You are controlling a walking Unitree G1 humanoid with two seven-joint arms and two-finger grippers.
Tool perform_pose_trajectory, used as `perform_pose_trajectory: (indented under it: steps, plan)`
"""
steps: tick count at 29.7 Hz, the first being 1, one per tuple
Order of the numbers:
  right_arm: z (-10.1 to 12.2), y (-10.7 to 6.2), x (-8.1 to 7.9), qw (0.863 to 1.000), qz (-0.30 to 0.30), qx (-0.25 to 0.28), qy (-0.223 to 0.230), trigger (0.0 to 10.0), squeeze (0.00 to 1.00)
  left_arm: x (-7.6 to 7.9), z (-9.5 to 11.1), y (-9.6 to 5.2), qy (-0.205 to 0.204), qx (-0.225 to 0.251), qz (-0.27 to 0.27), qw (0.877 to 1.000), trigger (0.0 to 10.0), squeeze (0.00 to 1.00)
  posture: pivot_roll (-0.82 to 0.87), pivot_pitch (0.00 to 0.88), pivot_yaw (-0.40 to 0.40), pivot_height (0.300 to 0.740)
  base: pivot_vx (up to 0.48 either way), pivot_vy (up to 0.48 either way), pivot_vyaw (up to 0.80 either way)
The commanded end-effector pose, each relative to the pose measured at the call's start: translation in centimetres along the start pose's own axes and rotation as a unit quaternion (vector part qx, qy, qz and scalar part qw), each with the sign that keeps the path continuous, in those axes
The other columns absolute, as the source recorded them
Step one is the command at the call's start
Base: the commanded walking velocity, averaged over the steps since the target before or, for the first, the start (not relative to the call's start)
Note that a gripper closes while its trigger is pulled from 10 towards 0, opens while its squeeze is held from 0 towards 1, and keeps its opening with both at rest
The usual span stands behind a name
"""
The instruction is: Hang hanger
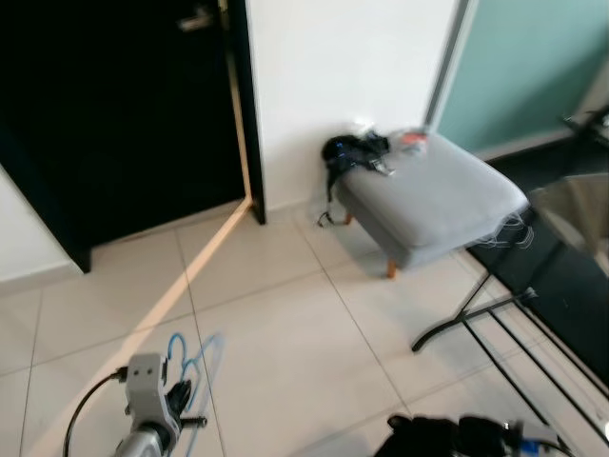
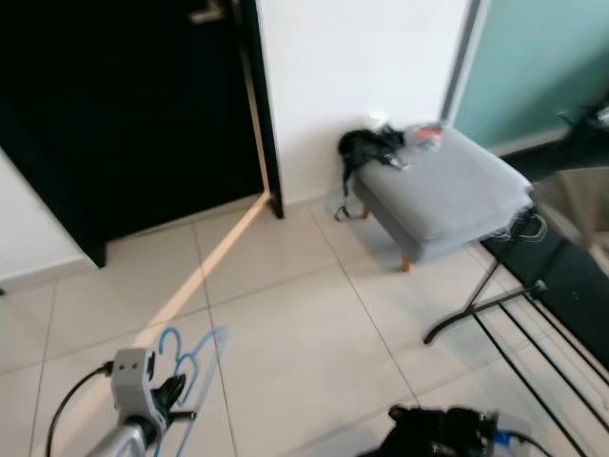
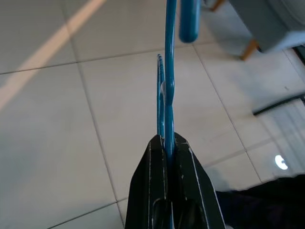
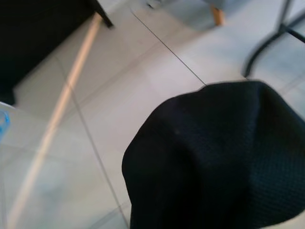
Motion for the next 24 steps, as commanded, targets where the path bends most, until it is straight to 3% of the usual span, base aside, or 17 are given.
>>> perform_pose_trajectory:
  steps: [1,4,10,17,24]
  plan:
    - [-1.5,-0.7,1.1,1.0,-0.015,-0.023,-0.001,10.0,0.0,0.0,-0.4,-0.3,0.008,-0.01,-0.001,1.0,10.0,0.0,-0.05,0.135,-0.033,0.74,0.0,0.0,0.66]
    - [-1.9,-0.8,1.4,0.999,-0.017,-0.027,0.0,10.0,0.0,0.0,-0.3,-0.3,0.008,-0.009,-0.001,1.0,10.0,0.0,-0.05,0.135,-0.033,0.74,0.0,0.0,0.66]
    - [-2.5,-1.5,3.5,0.998,-0.03,-0.05,0.005,10.0,0.0,0.3,-0.1,-0.5,0.01,-0.002,-0.005,1.0,10.0,0.0,-0.05,0.126,-0.034,0.74,0.0,0.0,0.66]
    - [-1.6,-1.7,3.8,0.999,-0.027,-0.041,0.001,10.0,0.0,0.5,-0.2,-0.7,0.01,-0.004,-0.006,1.0,10.0,0.0,-0.05,0.123,-0.034,0.74,0.0,0.0,0.66]
    - [-3.5,-1.7,5.8,0.997,-0.041,-0.07,0.01,10.0,0.0,1.3,0.2,-0.8,0.011,0.002,-0.01,1.0,10.0,0.0,-0.05,0.118,-0.034,0.74,0.0,0.0,0.66]
Point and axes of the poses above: a point about 5 cm out from each wrist's last joint towards the gripper, its own y axis pointing out of the wrist towards the gripper, its own z axis along the axis of the wrist's last joint, x = y × z, the point moved 4 cm from there along y, pointing out of the wrist towards the gripper, and after that the axes turned 3 degrees about -y, right-handed, at the moved point
